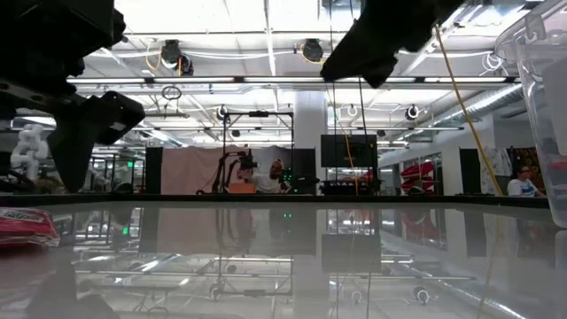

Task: Sort popcorn bags into baskets
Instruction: Put the red popcorn pack into the transparent bin

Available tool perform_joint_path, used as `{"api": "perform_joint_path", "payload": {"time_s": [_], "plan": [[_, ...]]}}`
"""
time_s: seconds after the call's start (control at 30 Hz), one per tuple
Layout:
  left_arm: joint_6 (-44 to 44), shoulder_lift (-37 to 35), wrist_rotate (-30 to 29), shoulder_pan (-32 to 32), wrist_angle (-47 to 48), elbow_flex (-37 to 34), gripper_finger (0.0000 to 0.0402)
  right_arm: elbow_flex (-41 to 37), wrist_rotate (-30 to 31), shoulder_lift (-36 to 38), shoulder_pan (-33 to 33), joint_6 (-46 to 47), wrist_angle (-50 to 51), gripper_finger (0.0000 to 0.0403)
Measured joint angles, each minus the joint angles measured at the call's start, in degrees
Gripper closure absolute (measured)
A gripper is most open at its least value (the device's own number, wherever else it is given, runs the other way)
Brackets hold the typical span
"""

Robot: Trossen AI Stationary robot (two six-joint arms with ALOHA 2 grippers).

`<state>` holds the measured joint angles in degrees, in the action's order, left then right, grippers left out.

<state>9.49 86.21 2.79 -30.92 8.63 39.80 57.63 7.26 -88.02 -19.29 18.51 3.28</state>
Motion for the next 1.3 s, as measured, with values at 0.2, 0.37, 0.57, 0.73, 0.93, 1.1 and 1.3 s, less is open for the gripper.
{"api": "perform_joint_path", "payload": {"time_s": [0.2,0.37,0.57,0.73,0.93,1.1,1.3], "plan": [[-2.00,0.68,3.19,0.75,-0.65,0.01,0.0166,-8.11,0.01,0.00,0.90,-1.26,-17.55,0.0368],[-3.95,3.62,4.76,0.36,-0.47,0.04,0.0186,-11.08,0.12,-0.01,0.90,-1.39,-22.24,0.0368],[-8.02,6.10,5.17,0.53,-1.41,0.28,0.0231,-11.19,0.56,0.02,1.12,-4.00,-23.60,0.0368],[-13.81,5.92,5.11,0.46,-1.93,0.25,0.0320,-11.19,2.27,0.04,1.54,-7.06,-27.47,0.0368],[-15.38,2.88,2.29,1.01,-0.48,-0.12,0.0392,-11.19,5.25,0.02,1.96,-6.77,-30.22,0.0368],[-16.62,-2.54,-5.20,1.01,1.68,-0.16,0.0398,-11.19,9.33,0.02,2.14,-4.28,-32.24,0.0368],[-20.58,-8.94,-19.23,1.44,4.51,-0.14,0.0398,-11.15,13.97,0.02,2.33,-4.23,-34.24,0.0368]]}}
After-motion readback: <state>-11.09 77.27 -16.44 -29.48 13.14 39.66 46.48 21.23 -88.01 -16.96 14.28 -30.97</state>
